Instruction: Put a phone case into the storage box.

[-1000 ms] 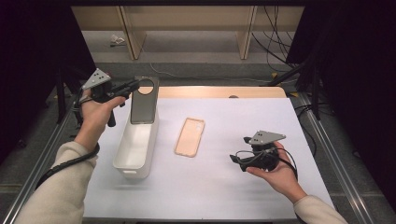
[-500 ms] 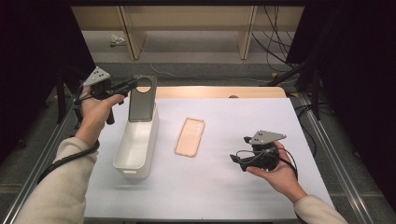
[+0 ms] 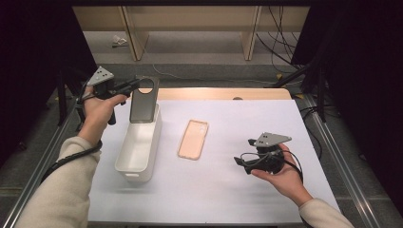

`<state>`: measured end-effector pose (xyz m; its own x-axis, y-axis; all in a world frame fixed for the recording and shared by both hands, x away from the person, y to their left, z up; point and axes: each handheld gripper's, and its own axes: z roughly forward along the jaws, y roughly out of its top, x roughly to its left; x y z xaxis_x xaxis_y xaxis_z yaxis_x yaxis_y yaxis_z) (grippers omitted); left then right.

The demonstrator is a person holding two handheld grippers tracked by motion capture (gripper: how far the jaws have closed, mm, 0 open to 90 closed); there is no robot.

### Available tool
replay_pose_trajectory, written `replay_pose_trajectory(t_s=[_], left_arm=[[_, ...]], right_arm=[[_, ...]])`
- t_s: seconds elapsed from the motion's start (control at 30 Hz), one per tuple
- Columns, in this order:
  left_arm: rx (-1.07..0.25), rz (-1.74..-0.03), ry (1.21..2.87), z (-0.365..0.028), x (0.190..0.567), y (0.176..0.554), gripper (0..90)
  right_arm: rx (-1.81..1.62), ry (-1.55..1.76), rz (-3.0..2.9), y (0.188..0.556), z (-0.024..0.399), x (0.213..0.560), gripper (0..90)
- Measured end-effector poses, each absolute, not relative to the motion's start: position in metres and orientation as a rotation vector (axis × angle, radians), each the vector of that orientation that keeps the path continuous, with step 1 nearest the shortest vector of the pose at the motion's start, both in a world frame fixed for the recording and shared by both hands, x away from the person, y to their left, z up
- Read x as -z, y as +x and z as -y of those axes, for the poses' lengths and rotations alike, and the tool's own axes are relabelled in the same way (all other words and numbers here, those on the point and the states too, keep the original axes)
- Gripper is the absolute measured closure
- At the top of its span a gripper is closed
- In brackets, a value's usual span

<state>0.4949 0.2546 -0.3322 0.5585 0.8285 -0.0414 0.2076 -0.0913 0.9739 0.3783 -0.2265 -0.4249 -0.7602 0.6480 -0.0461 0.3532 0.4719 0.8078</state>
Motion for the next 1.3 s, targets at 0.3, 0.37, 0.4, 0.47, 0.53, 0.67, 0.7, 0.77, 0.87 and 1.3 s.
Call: replay_pose_trajectory(t_s=[0.3, 0.37, 0.4, 0.47, 0.53, 0.67, 0.7, 0.77, 0.87, 1.3], left_arm=[[-0.657, -0.907, 1.616, -0.259, 0.338, 0.500, 81.4], [-0.658, -0.910, 1.617, -0.259, 0.339, 0.502, 81.4], [-0.655, -0.911, 1.615, -0.259, 0.340, 0.502, 81.4], [-0.651, -0.912, 1.614, -0.258, 0.341, 0.504, 81.3], [-0.648, -0.914, 1.613, -0.257, 0.341, 0.506, 81.4], [-0.647, -0.918, 1.613, -0.255, 0.343, 0.509, 81.3], [-0.648, -0.920, 1.614, -0.255, 0.343, 0.510, 81.4], [-0.644, -0.925, 1.612, -0.254, 0.345, 0.511, 81.3], [-0.642, -0.931, 1.616, -0.254, 0.347, 0.513, 81.3], [-0.639, -0.944, 1.635, -0.252, 0.352, 0.520, 81.3]], right_arm=[[-1.190, 0.851, -2.376, 0.379, 0.227, 0.425, 16.5], [-1.189, 0.851, -2.376, 0.379, 0.226, 0.425, 16.5], [-1.189, 0.850, -2.376, 0.379, 0.226, 0.425, 16.5], [-1.189, 0.849, -2.375, 0.379, 0.226, 0.425, 16.5], [-1.190, 0.849, -2.376, 0.379, 0.226, 0.425, 16.5], [-1.193, 0.847, -2.374, 0.380, 0.227, 0.426, 16.5], [-1.193, 0.846, -2.373, 0.380, 0.227, 0.425, 16.5], [-1.195, 0.850, -2.372, 0.379, 0.227, 0.425, 16.5], [-1.199, 0.848, -2.370, 0.379, 0.228, 0.424, 16.5], [-1.202, 0.846, -2.373, 0.379, 0.228, 0.424, 16.5]])
